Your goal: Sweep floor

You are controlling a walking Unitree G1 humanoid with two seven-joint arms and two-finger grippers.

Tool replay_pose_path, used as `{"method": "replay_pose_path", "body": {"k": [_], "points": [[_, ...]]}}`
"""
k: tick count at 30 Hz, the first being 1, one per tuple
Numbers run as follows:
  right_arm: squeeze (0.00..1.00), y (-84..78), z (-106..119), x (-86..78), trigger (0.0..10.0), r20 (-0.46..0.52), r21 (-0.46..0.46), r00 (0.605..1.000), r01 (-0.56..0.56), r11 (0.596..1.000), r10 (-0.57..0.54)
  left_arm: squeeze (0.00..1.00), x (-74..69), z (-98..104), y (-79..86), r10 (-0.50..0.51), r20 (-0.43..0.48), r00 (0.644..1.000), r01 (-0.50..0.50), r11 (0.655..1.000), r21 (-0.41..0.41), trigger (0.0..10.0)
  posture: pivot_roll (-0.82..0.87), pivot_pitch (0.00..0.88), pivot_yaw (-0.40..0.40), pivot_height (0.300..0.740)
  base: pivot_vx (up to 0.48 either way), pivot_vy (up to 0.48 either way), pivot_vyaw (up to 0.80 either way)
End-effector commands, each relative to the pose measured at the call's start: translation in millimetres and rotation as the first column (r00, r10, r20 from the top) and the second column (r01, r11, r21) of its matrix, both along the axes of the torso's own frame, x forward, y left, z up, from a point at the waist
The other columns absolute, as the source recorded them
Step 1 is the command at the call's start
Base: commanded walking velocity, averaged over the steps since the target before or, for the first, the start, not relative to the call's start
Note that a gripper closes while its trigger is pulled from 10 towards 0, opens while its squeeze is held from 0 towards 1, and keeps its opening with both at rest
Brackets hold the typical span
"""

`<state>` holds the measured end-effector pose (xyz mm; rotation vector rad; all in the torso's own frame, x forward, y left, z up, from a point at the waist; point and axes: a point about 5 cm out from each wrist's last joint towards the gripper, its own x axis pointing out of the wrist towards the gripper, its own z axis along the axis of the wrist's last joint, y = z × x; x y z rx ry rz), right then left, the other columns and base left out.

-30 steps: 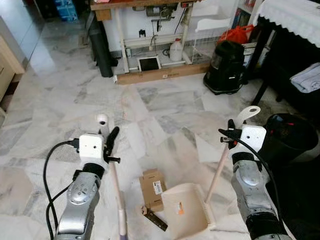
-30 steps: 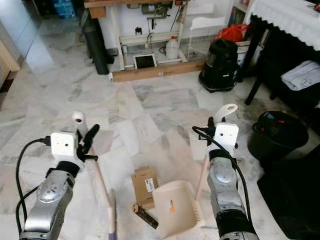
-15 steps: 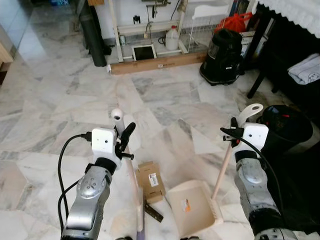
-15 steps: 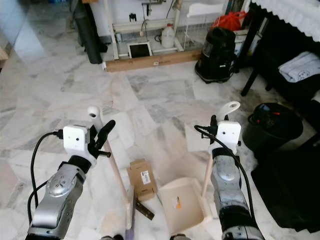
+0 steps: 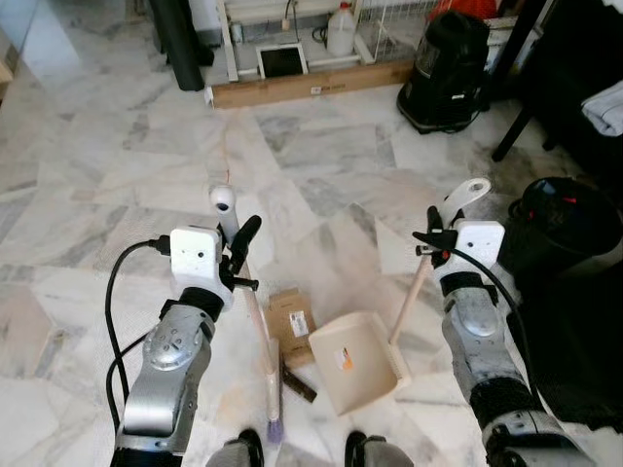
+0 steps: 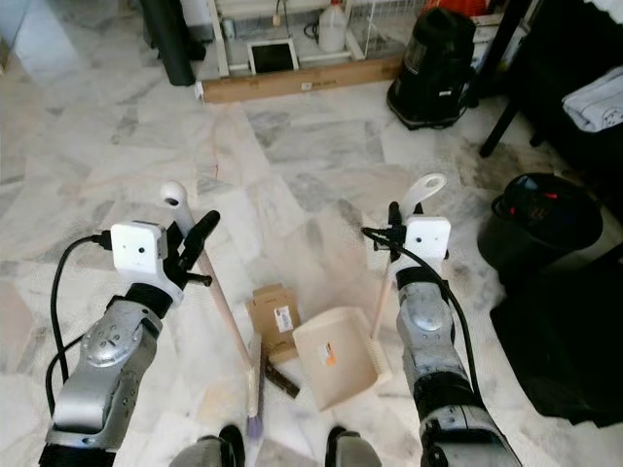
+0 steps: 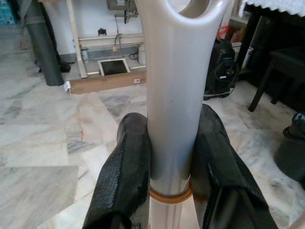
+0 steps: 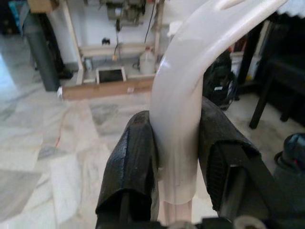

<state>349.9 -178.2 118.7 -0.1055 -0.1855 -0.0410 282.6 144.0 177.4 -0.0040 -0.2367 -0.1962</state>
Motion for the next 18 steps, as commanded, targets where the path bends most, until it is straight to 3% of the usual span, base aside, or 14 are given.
{"method": "replay_pose_path", "body": {"k": [1,8,15,18], "points": [[0.00,3.7,-3.5,-0.4,10.0,-0.008,-0.015,1.000,-0.018,1.000,0.018,0.00,-6.2,9.8,5.7,0.014,0.029,0.999,-0.014,1.000,-0.007,10.0,0.04,0.368,0.003,0.740,0.000,0.000,0.00],[0.00,6.1,-8.4,-3.0,10.0,-0.013,-0.045,1.000,-0.022,0.999,0.022,0.00,-14.4,22.8,25.0,0.061,0.055,0.997,-0.063,0.997,0.043,10.0,0.07,0.395,0.014,0.740,0.000,0.000,0.00],[0.00,5.5,-10.3,-3.7,10.0,-0.013,-0.050,1.000,-0.024,0.998,0.024,0.00,-10.5,30.8,43.2,0.140,0.102,0.985,-0.149,0.986,0.078,10.0,0.06,0.404,0.013,0.740,0.000,0.000,0.00],[0.00,3.2,-10.6,-4.0,10.0,-0.007,-0.058,1.000,-0.020,0.998,0.019,0.00,-6.9,28.7,52.4,0.168,0.104,0.980,-0.181,0.975,0.131,10.0,0.05,0.404,0.008,0.740,0.000,0.000,0.00]]}}
